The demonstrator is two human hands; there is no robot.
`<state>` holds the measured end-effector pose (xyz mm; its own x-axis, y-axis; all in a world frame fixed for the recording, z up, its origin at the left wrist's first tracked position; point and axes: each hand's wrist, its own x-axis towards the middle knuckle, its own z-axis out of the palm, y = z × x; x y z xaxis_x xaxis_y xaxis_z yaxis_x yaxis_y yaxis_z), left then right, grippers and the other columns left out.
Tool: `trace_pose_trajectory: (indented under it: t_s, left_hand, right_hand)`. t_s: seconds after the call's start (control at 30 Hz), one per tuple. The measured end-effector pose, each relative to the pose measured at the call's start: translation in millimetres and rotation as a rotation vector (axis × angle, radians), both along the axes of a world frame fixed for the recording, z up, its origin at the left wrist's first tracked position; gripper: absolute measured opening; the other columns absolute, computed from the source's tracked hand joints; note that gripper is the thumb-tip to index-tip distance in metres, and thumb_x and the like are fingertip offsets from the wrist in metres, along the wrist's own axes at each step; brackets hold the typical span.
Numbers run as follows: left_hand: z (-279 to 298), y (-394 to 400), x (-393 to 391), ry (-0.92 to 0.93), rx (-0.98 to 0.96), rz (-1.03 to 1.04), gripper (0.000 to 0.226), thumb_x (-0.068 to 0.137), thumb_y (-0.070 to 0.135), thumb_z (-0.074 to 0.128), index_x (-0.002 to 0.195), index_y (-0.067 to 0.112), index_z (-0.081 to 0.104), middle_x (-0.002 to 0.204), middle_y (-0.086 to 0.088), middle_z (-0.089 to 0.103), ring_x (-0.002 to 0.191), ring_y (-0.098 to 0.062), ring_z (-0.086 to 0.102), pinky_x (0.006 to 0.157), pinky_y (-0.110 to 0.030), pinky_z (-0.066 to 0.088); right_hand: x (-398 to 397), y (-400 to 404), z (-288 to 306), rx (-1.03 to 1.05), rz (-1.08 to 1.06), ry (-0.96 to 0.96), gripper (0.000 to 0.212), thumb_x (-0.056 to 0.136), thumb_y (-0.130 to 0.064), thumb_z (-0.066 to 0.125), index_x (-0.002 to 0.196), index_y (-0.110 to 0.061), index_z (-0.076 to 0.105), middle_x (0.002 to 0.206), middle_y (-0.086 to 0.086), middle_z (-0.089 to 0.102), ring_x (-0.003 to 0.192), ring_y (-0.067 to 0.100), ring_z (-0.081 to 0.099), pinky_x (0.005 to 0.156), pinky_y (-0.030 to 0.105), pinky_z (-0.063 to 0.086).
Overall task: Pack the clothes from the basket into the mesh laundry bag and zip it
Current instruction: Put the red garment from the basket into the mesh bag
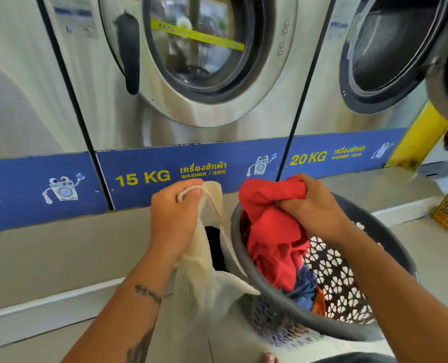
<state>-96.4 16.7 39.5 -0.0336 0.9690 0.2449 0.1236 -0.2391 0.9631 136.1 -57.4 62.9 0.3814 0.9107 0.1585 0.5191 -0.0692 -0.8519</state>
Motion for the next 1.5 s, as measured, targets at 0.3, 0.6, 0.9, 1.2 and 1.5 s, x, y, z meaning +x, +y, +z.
trace_pose_trajectory:
  t_s: [0.3,0.6,0.9,1.2,1.5]
  left_hand:
    - [41.3,-5.9,-14.3,-0.139,0.090,0.036,0.021,0.087,0.012,0.061,0.092,0.026,0.074,0.089,0.018,0.070,0.080,0.014,0.063,0.071,-0.002,0.045]
    - [23.3,-16.1,-18.8,-0.066,-0.039,-0.155,0.022,0.088,0.015,0.063,0.089,0.032,0.078,0.090,0.018,0.074,0.082,0.009,0.065,0.064,-0.003,0.045]
    - [6.9,3.9,-32.3,-0.063,-0.130,-0.050,0.020,0.087,0.017,0.062,0.089,0.029,0.078,0.096,0.014,0.074,0.082,0.005,0.066,0.062,-0.006,0.045]
    - [14.6,-20.9,-13.0,0.035,-0.075,-0.182,0.019,0.086,0.010,0.063,0.088,0.022,0.079,0.085,0.012,0.071,0.067,0.009,0.063,0.050,-0.004,0.042]
    - [3.1,-3.9,-27.5,0.012,-0.101,0.015,0.019,0.085,0.018,0.061,0.088,0.029,0.077,0.092,0.021,0.072,0.087,0.007,0.062,0.068,-0.008,0.042]
  right_hand:
    - [-95.0,-24.7,-19.4,0.147,0.289,0.488,0.044,0.075,0.003,0.079,0.114,-0.013,0.065,0.098,-0.005,0.078,0.089,0.011,0.073,0.076,0.024,0.058]
    - [-142.2,21.0,-79.2,0.167,0.239,-0.315,0.016,0.076,-0.021,0.064,0.091,-0.027,0.061,0.094,-0.007,0.060,0.087,0.021,0.055,0.068,0.039,0.046]
    - [-144.4,48.7,-83.6,-0.241,0.328,-0.050,0.056,0.073,-0.035,0.075,0.121,-0.021,0.051,0.119,-0.001,0.062,0.110,0.018,0.060,0.094,0.034,0.049]
    - [-142.3,34.8,-93.4,-0.517,0.597,-0.045,0.022,0.095,-0.006,0.052,0.100,-0.012,0.072,0.106,0.003,0.068,0.098,0.018,0.061,0.096,0.039,0.050]
    - [-111.5,15.6,-28.0,-0.227,0.418,-0.283,0.045,0.082,-0.002,0.051,0.116,-0.024,0.069,0.104,-0.002,0.070,0.091,0.015,0.065,0.088,0.035,0.053]
